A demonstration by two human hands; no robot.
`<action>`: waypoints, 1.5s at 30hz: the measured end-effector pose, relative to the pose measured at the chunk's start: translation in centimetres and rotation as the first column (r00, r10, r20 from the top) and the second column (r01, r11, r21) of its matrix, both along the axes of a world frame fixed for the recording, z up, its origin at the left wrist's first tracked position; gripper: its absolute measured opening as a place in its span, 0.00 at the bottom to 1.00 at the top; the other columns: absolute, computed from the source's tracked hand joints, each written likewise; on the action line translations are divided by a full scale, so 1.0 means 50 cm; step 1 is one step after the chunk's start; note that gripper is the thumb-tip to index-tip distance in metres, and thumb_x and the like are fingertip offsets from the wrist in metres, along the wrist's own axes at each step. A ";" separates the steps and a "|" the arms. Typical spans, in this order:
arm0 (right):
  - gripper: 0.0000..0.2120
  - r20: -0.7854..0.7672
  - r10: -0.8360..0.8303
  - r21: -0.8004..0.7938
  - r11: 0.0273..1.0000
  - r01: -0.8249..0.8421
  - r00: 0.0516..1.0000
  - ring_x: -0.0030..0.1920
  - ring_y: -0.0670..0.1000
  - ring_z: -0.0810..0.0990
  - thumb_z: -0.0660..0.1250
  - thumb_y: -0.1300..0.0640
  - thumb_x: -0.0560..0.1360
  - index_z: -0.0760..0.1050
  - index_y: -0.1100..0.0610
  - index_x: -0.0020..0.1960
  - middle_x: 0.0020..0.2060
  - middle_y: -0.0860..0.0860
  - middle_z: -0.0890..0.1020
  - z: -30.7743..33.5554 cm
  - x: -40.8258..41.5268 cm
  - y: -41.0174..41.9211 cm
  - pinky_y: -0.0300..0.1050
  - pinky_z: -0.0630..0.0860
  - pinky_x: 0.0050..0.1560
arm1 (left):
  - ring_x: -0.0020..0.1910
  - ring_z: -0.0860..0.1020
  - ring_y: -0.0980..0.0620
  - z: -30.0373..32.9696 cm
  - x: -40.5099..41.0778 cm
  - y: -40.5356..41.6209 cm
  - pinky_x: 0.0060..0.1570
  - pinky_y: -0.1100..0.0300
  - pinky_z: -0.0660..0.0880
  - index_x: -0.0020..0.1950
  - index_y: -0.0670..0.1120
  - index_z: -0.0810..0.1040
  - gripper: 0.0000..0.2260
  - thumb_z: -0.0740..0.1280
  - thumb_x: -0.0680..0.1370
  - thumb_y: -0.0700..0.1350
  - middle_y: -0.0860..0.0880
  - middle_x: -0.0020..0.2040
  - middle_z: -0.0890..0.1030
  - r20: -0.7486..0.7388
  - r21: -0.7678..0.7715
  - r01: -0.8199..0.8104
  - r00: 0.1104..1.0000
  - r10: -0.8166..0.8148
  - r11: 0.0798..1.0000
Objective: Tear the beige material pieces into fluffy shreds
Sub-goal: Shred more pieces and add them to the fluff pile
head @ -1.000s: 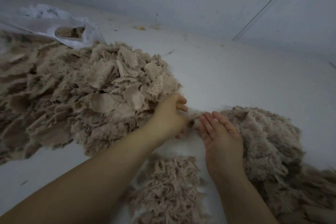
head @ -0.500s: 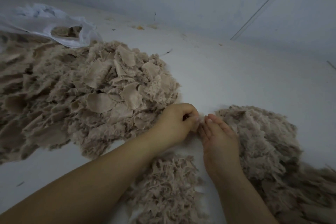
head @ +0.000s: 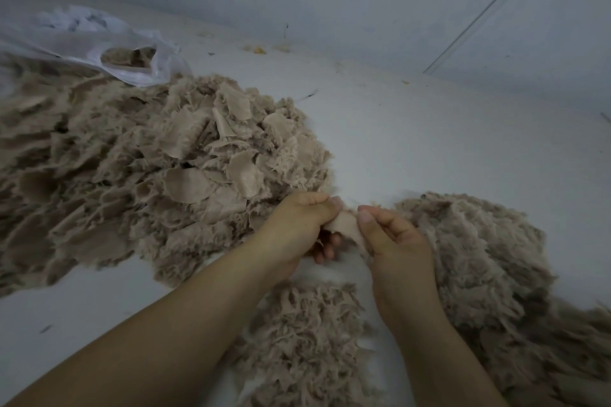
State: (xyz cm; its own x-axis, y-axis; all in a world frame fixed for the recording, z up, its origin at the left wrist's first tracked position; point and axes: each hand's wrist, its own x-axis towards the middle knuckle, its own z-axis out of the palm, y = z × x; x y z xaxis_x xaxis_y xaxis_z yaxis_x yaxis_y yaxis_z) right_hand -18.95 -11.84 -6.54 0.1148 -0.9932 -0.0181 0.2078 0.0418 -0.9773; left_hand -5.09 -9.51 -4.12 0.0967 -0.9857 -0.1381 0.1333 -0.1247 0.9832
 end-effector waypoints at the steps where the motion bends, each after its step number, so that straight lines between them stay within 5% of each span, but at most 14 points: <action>1: 0.08 -0.009 -0.006 -0.013 1.000 0.006 1.000 0.48 0.74 0.80 0.68 0.57 0.80 0.83 0.61 0.49 0.45 0.70 0.82 0.000 0.000 -0.001 0.71 0.79 0.52 | 0.23 0.70 0.49 -0.002 0.003 0.002 0.23 0.61 0.64 0.42 0.41 0.77 0.14 0.60 0.83 0.46 0.45 0.27 0.74 -0.010 0.002 -0.008 1.000 0.008 1.000; 3: 0.11 -0.031 -0.031 -0.032 0.999 0.030 0.999 0.39 0.69 0.78 0.67 0.55 0.80 0.85 0.59 0.44 0.42 0.70 0.82 0.001 0.000 -0.001 0.63 0.81 0.45 | 0.23 0.69 0.49 -0.007 0.007 0.005 0.23 0.61 0.63 0.40 0.42 0.76 0.15 0.60 0.83 0.48 0.45 0.27 0.74 -0.031 0.008 -0.019 0.999 0.019 1.000; 5: 0.13 -0.023 -0.030 -0.028 0.999 0.029 0.999 0.31 0.54 0.75 0.66 0.55 0.81 0.85 0.55 0.41 0.33 0.60 0.81 0.000 -0.002 -0.001 0.44 0.76 0.32 | 0.23 0.69 0.48 -0.008 0.012 0.007 0.23 0.61 0.63 0.39 0.42 0.75 0.18 0.60 0.83 0.52 0.44 0.27 0.74 -0.050 0.015 -0.008 0.999 0.009 1.000; 7: 0.15 -0.015 -0.029 -0.019 0.999 0.028 0.999 0.28 0.46 0.72 0.66 0.56 0.81 0.85 0.57 0.39 0.29 0.53 0.78 -0.002 -0.002 -0.001 0.37 0.71 0.28 | 0.23 0.69 0.48 -0.006 0.016 0.008 0.23 0.62 0.62 0.40 0.41 0.75 0.20 0.60 0.82 0.56 0.43 0.29 0.74 -0.037 0.016 0.049 0.998 -0.048 0.999; 12: 0.18 0.006 -0.002 -0.010 1.000 0.003 1.000 0.41 0.61 0.84 0.67 0.44 0.78 0.84 0.59 0.47 0.41 0.61 0.85 0.006 -0.005 0.003 0.53 0.81 0.44 | 0.20 0.64 0.50 -0.002 0.021 0.016 0.22 0.63 0.57 0.33 0.44 0.72 0.17 0.65 0.81 0.49 0.44 0.25 0.71 0.067 0.003 0.133 0.989 -0.132 0.991; 14: 0.19 -0.018 0.043 -0.039 0.998 -0.044 0.999 0.42 0.69 0.80 0.69 0.44 0.75 0.83 0.61 0.48 0.43 0.69 0.82 0.013 -0.002 0.008 0.59 0.79 0.48 | 0.19 0.62 0.50 -0.001 0.022 0.016 0.21 0.63 0.57 0.33 0.44 0.72 0.17 0.65 0.80 0.48 0.45 0.23 0.70 0.053 -0.005 0.104 0.993 -0.103 0.995; 16: 0.14 -0.066 0.057 -0.071 0.996 -0.062 0.996 0.34 0.64 0.73 0.71 0.51 0.76 0.81 0.63 0.42 0.37 0.67 0.79 0.013 -0.001 0.008 0.56 0.76 0.42 | 0.20 0.63 0.50 0.000 0.025 0.014 0.22 0.61 0.56 0.34 0.44 0.73 0.15 0.66 0.80 0.47 0.45 0.24 0.70 0.053 -0.001 0.087 0.995 -0.087 0.996; 20: 0.20 -0.107 0.053 -0.113 0.991 -0.065 0.993 0.27 0.49 0.66 0.70 0.53 0.78 0.73 0.65 0.33 0.25 0.54 0.70 0.003 -0.003 0.006 0.41 0.69 0.30 | 0.24 0.69 0.52 0.001 0.025 0.015 0.23 0.62 0.64 0.44 0.39 0.77 0.08 0.70 0.77 0.43 0.46 0.29 0.74 0.180 -0.036 0.124 0.977 -0.116 0.992; 26: 0.27 -0.097 0.047 -0.115 0.992 -0.058 0.994 0.28 0.51 0.66 0.71 0.44 0.71 0.73 0.70 0.37 0.28 0.60 0.71 0.004 0.004 0.006 0.43 0.66 0.29 | 0.25 0.70 0.50 -0.002 0.021 0.012 0.26 0.59 0.64 0.40 0.40 0.77 0.13 0.65 0.81 0.47 0.45 0.29 0.75 0.106 -0.078 0.016 0.994 -0.008 0.997; 29: 0.20 -0.058 0.016 -0.077 0.997 -0.020 0.998 0.27 0.48 0.67 0.71 0.47 0.74 0.79 0.65 0.38 0.27 0.55 0.73 0.001 0.001 0.001 0.41 0.66 0.29 | 0.23 0.69 0.48 -0.002 0.021 0.012 0.25 0.60 0.63 0.46 0.34 0.78 0.14 0.62 0.81 0.45 0.42 0.28 0.75 0.039 -0.020 -0.003 0.999 0.004 1.000; 32: 0.25 -0.070 0.034 -0.090 0.995 -0.040 0.997 0.26 0.46 0.66 0.70 0.45 0.73 0.79 0.69 0.43 0.25 0.50 0.71 -0.002 -0.001 0.000 0.40 0.66 0.28 | 0.25 0.69 0.48 -0.001 0.025 0.013 0.25 0.60 0.62 0.46 0.38 0.78 0.13 0.64 0.81 0.47 0.42 0.32 0.73 0.059 -0.011 0.042 0.997 -0.041 0.999; 35: 0.28 -0.100 0.041 -0.120 0.991 -0.053 0.994 0.26 0.47 0.66 0.70 0.42 0.71 0.76 0.70 0.41 0.25 0.52 0.70 0.001 0.000 0.004 0.41 0.67 0.29 | 0.25 0.64 0.53 0.002 0.028 0.013 0.25 0.63 0.60 0.36 0.44 0.77 0.14 0.66 0.80 0.47 0.47 0.29 0.69 0.131 -0.044 0.084 0.988 -0.077 0.995; 41: 0.14 0.005 -0.007 -0.031 0.999 0.007 1.000 0.29 0.47 0.68 0.69 0.53 0.77 0.78 0.63 0.39 0.27 0.51 0.72 0.012 0.001 0.007 0.40 0.68 0.30 | 0.22 0.62 0.55 0.004 0.044 0.013 0.23 0.65 0.57 0.31 0.48 0.78 0.17 0.65 0.80 0.45 0.51 0.24 0.68 0.101 -0.036 0.122 0.988 -0.118 0.992; 45: 0.15 -0.018 -0.002 -0.044 0.999 0.001 1.000 0.26 0.45 0.68 0.69 0.56 0.78 0.75 0.60 0.35 0.24 0.49 0.72 0.019 0.000 0.012 0.37 0.68 0.28 | 0.23 0.61 0.54 0.009 0.046 0.016 0.24 0.62 0.56 0.31 0.50 0.77 0.14 0.68 0.75 0.52 0.49 0.26 0.66 0.118 -0.005 0.257 0.960 -0.255 0.966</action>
State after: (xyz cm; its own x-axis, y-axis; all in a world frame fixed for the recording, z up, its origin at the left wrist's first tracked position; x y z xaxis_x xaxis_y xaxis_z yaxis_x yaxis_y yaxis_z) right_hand -18.94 -11.27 -5.61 0.1134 -0.9933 0.0234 0.1900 -0.0014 -0.9818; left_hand -2.80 -8.71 -3.65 -0.1453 -0.9819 -0.1212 -0.0150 -0.1203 0.9926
